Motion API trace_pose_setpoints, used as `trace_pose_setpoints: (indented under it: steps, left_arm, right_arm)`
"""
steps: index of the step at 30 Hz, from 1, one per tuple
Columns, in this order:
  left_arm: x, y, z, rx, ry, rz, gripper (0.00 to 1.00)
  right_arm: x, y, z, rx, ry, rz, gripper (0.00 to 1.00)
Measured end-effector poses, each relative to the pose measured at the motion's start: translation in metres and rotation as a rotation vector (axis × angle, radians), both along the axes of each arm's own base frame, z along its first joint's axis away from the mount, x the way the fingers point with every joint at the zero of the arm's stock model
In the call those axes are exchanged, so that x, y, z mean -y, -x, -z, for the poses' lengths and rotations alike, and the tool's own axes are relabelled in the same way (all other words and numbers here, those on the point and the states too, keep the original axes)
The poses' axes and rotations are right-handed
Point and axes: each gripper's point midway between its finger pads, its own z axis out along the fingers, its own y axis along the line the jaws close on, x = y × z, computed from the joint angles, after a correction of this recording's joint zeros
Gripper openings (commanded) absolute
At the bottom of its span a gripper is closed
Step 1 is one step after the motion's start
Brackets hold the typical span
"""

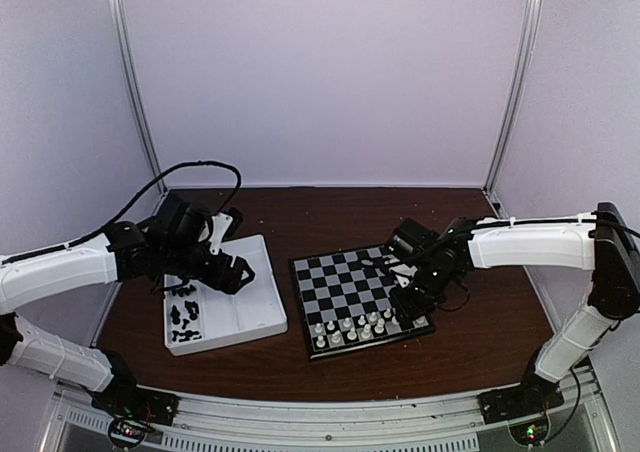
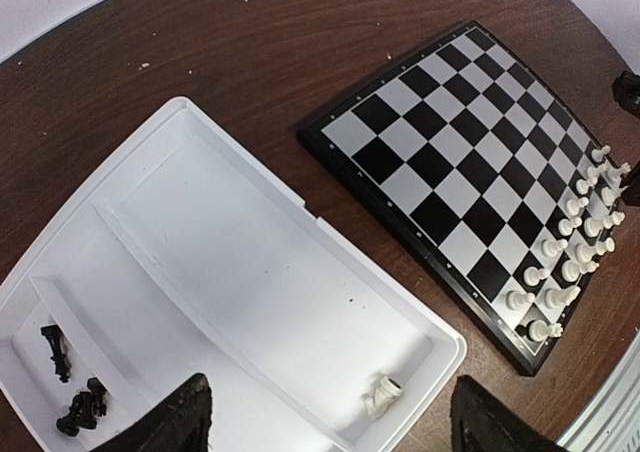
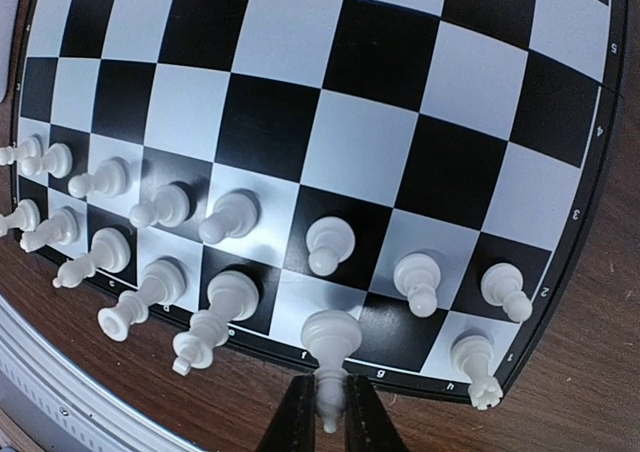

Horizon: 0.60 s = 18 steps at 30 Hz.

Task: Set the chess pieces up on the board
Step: Place the chess piece on the chessboard.

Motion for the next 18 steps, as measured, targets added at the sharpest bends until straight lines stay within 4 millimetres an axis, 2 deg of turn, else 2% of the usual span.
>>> trace_pose_setpoints:
  steps: [18]
  left_arm:
    - [0.003, 0.001, 0.012, -0.036, -0.024, 0.016, 0.82]
  right_arm:
    - [-0.007, 0.008, 0.011, -0.037, 0.005, -0.024, 0.14]
